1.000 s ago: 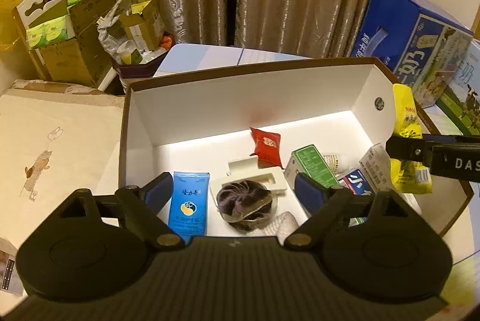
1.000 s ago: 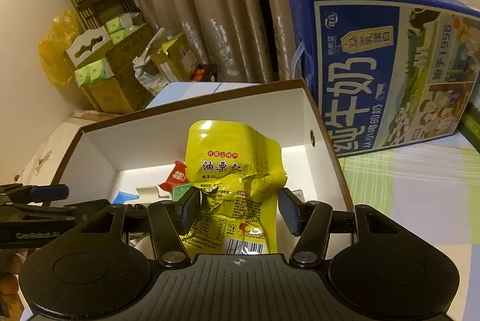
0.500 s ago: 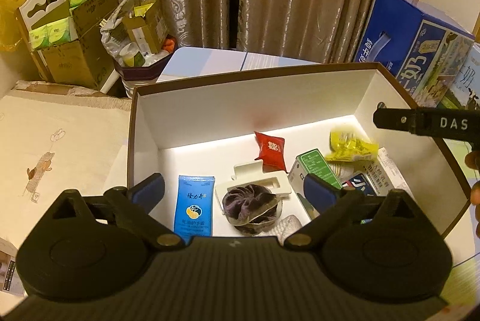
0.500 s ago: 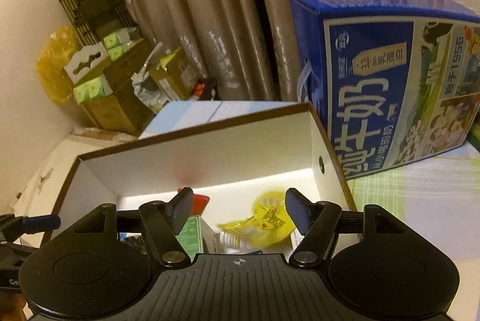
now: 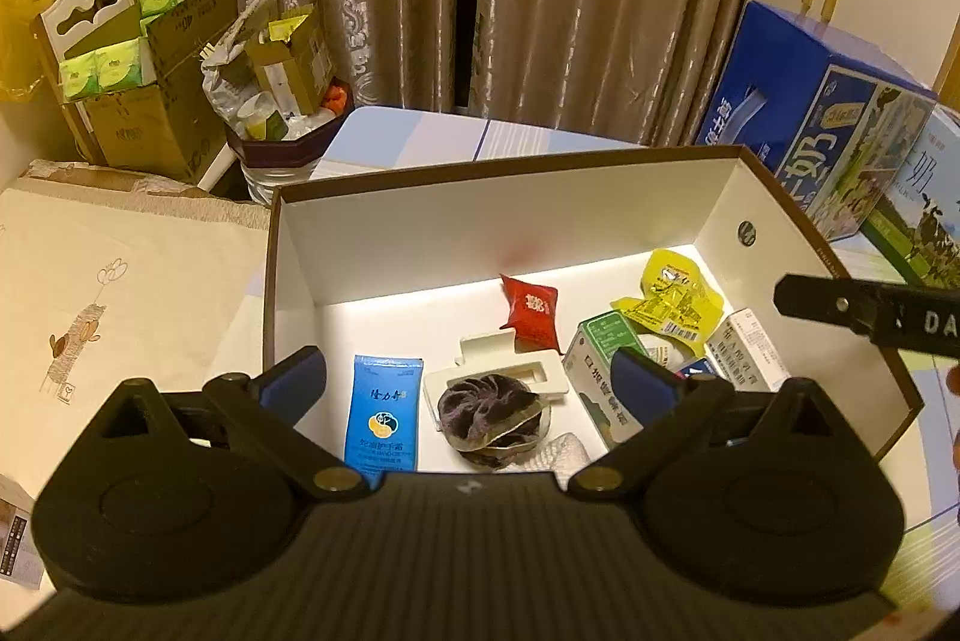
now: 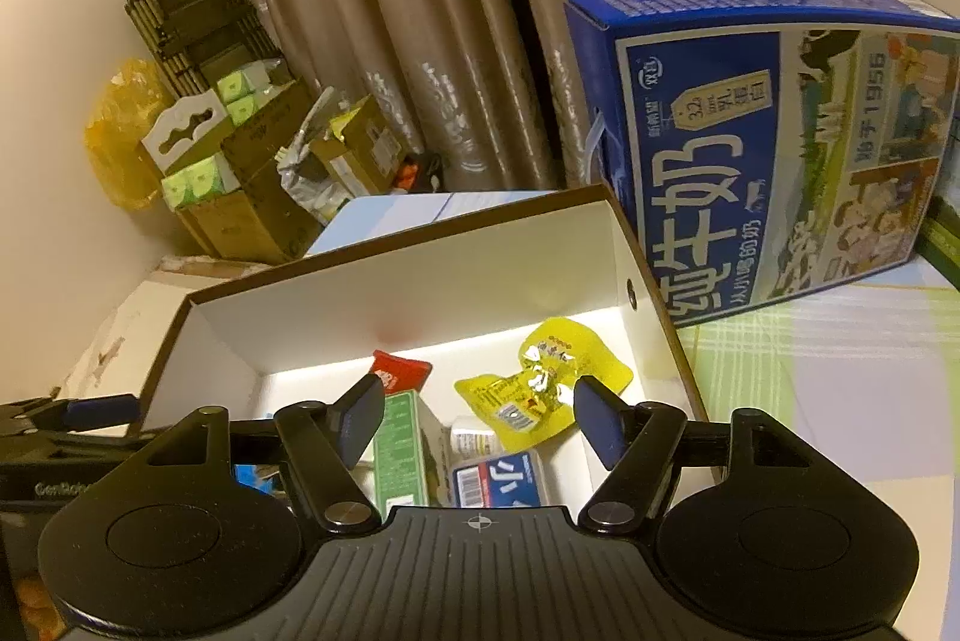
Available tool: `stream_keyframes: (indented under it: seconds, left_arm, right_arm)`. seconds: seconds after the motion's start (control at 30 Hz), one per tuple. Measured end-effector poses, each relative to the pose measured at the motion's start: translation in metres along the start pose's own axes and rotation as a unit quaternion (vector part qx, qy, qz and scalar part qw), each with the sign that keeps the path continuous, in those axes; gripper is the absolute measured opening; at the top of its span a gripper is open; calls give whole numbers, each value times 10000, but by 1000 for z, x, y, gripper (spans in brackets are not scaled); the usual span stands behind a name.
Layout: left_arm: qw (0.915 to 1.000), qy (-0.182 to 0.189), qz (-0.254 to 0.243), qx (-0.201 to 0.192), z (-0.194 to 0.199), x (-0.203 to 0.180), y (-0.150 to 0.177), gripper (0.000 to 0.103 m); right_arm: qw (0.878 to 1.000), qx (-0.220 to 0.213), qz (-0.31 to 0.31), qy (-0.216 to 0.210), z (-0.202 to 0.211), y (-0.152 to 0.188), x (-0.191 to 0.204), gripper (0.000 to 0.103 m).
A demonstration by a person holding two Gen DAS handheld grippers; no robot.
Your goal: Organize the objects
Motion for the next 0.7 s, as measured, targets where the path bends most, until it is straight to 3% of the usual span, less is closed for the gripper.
stream_keyframes:
  seconds: [0.33,0.7]
  left_arm:
    - [9998,122,36,-169,35,-4,7,100]
    - [9989,254,73,-387,98,-13,35,102]
  right_arm:
    - [9999,-136,-86,9,46,23,7,75]
    - [9997,-211,-95,17,109,55,16,75]
Point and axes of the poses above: each gripper's, at about its wrist camera, not at the fingertips, and z roughly against the way its jaws point, x to its left, y to its underside, the point moved 4 cm from there along -z, roughly the way its jaws point, and after that the axes turned 2 degrees about x, right-handed, at the moved point
